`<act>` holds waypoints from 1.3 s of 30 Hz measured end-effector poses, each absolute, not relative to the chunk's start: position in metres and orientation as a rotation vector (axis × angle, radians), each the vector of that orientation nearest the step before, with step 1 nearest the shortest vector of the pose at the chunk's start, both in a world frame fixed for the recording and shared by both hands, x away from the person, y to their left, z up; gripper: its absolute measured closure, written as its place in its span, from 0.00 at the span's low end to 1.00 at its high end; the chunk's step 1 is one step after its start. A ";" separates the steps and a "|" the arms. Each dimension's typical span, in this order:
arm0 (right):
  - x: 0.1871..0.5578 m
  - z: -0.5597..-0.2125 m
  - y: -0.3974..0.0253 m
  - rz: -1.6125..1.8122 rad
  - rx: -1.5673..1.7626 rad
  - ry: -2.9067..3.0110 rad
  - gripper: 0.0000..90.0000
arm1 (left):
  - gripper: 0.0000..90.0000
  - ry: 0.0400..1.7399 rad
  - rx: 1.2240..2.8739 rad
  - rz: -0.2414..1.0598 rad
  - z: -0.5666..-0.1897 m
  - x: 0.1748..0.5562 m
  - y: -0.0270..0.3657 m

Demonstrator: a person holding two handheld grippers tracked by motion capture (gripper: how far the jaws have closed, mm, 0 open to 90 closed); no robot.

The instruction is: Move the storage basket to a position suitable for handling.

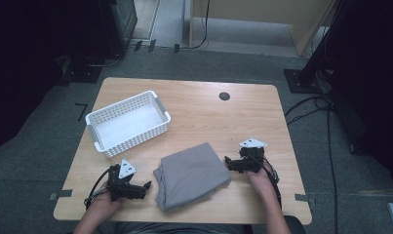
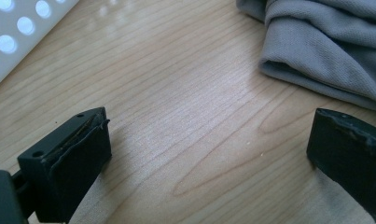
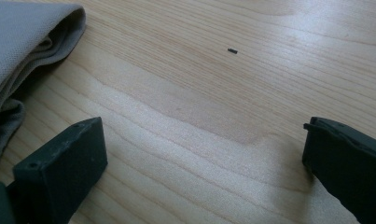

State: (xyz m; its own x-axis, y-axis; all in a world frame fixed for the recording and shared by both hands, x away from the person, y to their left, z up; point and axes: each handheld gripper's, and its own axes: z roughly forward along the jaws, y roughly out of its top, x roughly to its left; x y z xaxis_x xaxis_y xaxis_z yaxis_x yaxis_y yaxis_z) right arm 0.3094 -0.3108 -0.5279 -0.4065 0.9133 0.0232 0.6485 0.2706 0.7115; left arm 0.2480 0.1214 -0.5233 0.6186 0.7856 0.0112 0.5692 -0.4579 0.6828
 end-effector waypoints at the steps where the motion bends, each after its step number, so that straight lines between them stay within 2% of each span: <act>1: 0.309 -0.528 -0.311 0.920 1.414 2.155 0.00 | 0.00 1.058 2.194 0.432 -0.523 0.248 0.121; 13: 0.310 -0.528 -0.310 0.920 1.415 2.151 0.00 | 0.00 1.059 2.192 0.432 -0.523 0.248 0.121; 14: 0.313 -0.526 -0.313 0.899 1.447 2.130 0.05 | 0.00 1.059 2.193 0.432 -0.523 0.248 0.121; 15: 0.313 -0.526 -0.313 0.899 1.447 2.130 0.05 | 0.00 1.059 2.193 0.432 -0.523 0.248 0.121; 16: 0.312 -0.522 -0.318 0.911 1.469 2.091 0.33 | 0.00 1.059 2.192 0.432 -0.523 0.248 0.121; 19: 0.314 -0.520 -0.323 0.939 1.477 2.078 0.34 | 0.00 1.059 2.193 0.432 -0.523 0.248 0.121; 20: 0.314 -0.517 -0.325 0.959 1.493 2.069 0.42 | 0.00 1.059 2.193 0.431 -0.523 0.248 0.121; 31: 0.338 -0.494 -0.322 1.026 1.492 2.184 0.51 | 0.00 1.060 2.194 0.430 -0.523 0.248 0.121; 34: 0.344 -0.487 -0.317 1.081 1.478 2.219 0.56 | 0.00 1.060 2.194 0.430 -0.523 0.248 0.122; 35: 0.347 -0.485 -0.315 1.093 1.475 2.229 0.61 | 0.00 1.060 2.194 0.430 -0.523 0.248 0.121; 39: 0.357 -0.475 -0.307 1.090 1.455 2.268 0.62 | 0.00 1.060 2.193 0.430 -0.523 0.248 0.121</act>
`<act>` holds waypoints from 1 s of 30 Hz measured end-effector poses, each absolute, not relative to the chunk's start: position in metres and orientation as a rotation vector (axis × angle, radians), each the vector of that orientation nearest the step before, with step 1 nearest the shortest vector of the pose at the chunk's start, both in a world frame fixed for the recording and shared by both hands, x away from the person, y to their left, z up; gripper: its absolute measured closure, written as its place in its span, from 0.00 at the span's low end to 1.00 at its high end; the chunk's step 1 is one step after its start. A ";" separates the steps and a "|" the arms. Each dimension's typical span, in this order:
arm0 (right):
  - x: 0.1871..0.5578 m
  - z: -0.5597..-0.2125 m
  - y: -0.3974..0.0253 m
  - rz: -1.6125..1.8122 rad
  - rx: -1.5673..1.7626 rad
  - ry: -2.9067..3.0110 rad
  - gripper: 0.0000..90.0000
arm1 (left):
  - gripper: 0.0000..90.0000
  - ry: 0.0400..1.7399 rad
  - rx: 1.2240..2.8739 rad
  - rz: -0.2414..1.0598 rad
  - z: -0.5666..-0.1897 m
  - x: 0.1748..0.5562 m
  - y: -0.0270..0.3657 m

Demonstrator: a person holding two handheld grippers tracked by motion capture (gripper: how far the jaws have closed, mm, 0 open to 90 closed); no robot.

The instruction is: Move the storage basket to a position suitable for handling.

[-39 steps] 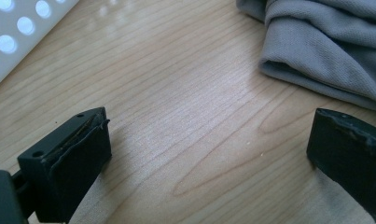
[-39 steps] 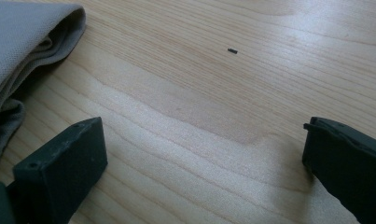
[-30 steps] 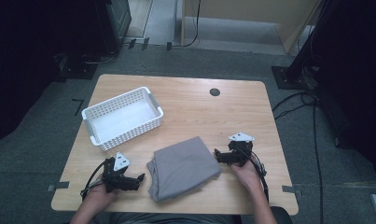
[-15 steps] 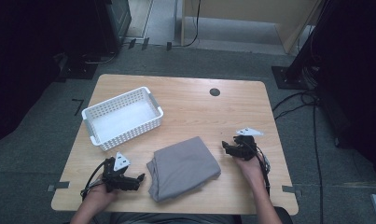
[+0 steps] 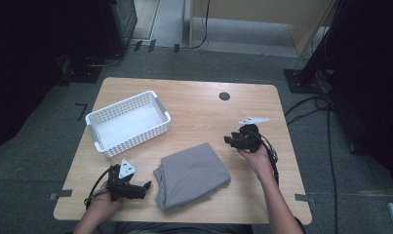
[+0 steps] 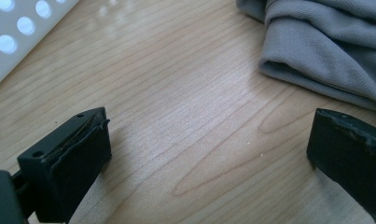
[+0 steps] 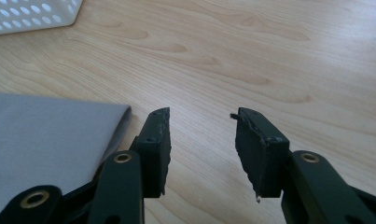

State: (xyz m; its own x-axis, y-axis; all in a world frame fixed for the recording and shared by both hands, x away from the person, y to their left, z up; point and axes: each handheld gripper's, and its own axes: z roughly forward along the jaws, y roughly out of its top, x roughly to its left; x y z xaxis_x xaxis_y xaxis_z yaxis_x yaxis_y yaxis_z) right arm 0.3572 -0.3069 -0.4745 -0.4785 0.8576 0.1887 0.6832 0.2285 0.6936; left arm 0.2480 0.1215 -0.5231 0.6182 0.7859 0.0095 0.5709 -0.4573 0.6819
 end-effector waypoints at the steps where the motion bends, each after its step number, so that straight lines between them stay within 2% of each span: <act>1: 0.360 -0.472 -0.304 1.086 1.444 2.281 0.63 | 0.00 1.060 2.194 0.430 -0.523 0.248 0.122; 17: 0.403 -0.443 -0.256 1.151 1.288 2.328 0.75 | 0.00 1.060 2.192 0.428 -0.523 0.248 0.122; 30: 0.435 -0.431 -0.196 1.181 1.171 2.384 0.83 | 0.00 1.060 2.193 0.429 -0.523 0.248 0.122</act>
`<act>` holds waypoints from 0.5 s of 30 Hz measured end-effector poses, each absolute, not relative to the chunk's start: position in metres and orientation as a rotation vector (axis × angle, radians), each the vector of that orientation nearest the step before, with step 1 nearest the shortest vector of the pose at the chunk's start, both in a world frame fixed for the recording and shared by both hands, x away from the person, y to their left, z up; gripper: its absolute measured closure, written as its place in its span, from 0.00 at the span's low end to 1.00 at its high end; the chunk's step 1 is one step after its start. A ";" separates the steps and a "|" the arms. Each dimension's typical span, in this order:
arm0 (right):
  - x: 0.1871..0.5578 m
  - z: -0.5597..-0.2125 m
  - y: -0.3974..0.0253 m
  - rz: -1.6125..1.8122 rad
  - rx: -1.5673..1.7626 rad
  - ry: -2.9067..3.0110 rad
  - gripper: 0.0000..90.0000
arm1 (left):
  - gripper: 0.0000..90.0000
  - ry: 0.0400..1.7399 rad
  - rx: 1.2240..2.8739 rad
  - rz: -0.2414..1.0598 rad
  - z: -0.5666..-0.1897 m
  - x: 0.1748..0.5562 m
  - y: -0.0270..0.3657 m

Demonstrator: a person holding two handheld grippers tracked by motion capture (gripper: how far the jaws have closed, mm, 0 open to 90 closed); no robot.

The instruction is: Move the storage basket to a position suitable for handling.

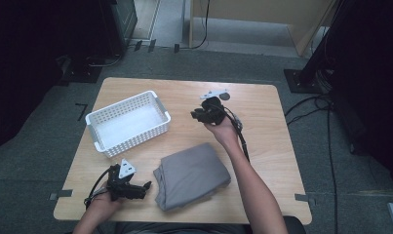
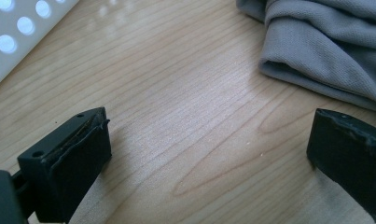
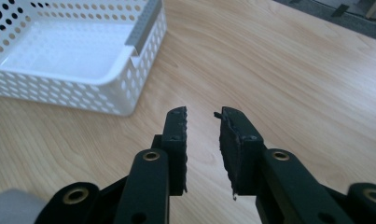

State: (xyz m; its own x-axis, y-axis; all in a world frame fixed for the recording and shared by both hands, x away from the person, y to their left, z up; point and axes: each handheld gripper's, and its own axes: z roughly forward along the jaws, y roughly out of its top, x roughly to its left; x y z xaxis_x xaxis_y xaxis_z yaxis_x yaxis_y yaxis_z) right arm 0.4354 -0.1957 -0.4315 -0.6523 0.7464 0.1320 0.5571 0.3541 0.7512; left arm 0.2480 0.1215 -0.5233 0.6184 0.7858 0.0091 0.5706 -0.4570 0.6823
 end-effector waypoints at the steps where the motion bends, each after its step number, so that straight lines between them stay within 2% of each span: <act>1: 0.438 -0.431 -0.191 1.184 1.163 2.389 0.83 | 0.00 1.059 2.194 0.430 -0.523 0.248 0.122; 7: 0.453 -0.428 -0.164 1.209 1.135 2.402 0.83 | 0.00 1.060 2.193 0.428 -0.523 0.248 0.122; 15: 0.474 -0.429 -0.128 1.225 1.130 2.411 0.77 | 0.00 1.060 2.193 0.429 -0.523 0.248 0.121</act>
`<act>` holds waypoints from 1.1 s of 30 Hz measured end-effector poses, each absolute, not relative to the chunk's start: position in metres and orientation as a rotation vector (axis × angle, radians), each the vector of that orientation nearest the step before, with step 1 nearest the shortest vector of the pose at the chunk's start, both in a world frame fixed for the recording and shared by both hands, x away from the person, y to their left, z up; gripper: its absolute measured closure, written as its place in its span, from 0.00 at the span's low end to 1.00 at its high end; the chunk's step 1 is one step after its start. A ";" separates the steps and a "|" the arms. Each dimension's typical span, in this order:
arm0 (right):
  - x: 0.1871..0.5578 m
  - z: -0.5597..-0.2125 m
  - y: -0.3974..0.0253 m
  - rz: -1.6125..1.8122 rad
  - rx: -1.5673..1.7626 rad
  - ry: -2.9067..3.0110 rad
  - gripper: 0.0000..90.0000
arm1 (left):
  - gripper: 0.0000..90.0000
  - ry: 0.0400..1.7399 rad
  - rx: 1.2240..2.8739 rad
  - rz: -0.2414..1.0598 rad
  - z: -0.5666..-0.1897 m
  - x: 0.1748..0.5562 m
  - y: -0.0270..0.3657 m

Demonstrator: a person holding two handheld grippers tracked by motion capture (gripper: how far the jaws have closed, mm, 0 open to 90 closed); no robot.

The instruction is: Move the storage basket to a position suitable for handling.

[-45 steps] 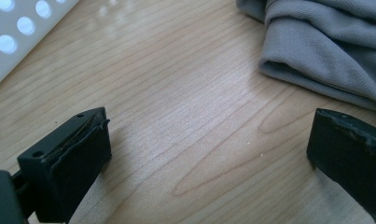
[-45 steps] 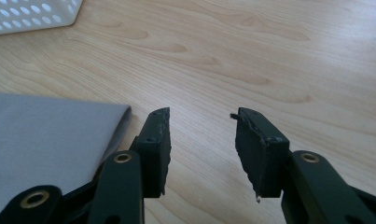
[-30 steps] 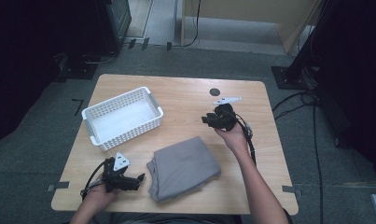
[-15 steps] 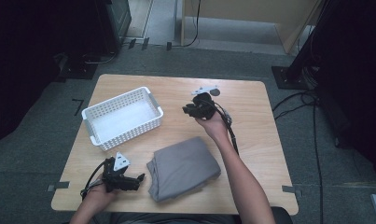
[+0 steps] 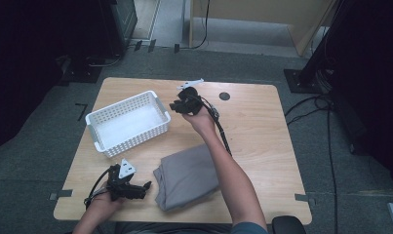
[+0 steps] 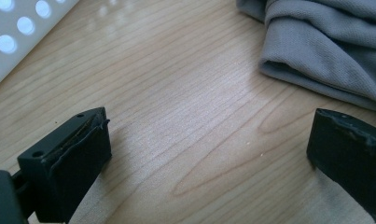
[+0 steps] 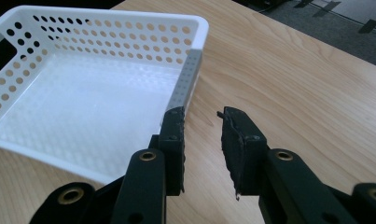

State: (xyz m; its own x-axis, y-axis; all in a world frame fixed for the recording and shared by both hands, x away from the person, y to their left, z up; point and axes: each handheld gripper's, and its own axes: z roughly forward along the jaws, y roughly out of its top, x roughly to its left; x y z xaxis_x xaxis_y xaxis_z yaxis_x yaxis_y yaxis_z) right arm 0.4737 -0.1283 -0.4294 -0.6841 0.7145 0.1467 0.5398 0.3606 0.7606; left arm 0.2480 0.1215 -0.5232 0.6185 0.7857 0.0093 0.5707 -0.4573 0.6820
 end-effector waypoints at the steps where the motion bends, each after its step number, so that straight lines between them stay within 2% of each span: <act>1: 0.476 -0.430 -0.125 1.226 1.128 2.413 0.76 | 0.00 1.059 2.196 0.429 -0.523 0.248 0.122; 10: 0.492 -0.447 -0.094 1.180 1.178 2.455 0.68 | 0.00 1.060 2.194 0.430 -0.523 0.248 0.121; 14: 0.495 -0.455 -0.085 1.130 1.182 2.480 0.72 | 0.00 1.060 2.195 0.430 -0.523 0.248 0.121; 16: 0.495 -0.456 -0.083 1.143 1.205 2.479 0.80 | 0.00 1.060 2.194 0.430 -0.523 0.248 0.121; 25: 0.495 -0.452 -0.091 1.072 1.307 2.417 0.88 | 0.00 1.059 2.195 0.430 -0.523 0.248 0.121; 33: 0.495 -0.451 -0.118 1.031 1.372 2.364 0.89 | 0.00 1.059 2.195 0.430 -0.523 0.248 0.121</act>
State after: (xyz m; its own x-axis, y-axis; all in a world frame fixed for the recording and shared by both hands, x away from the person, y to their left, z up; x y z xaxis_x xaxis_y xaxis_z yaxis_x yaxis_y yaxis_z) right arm 0.4946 -0.1183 -0.4508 -0.5400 0.8281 0.1503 0.6736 0.3181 0.6672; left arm 0.2480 0.1215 -0.5231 0.6191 0.7852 0.0108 0.5704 -0.4591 0.6811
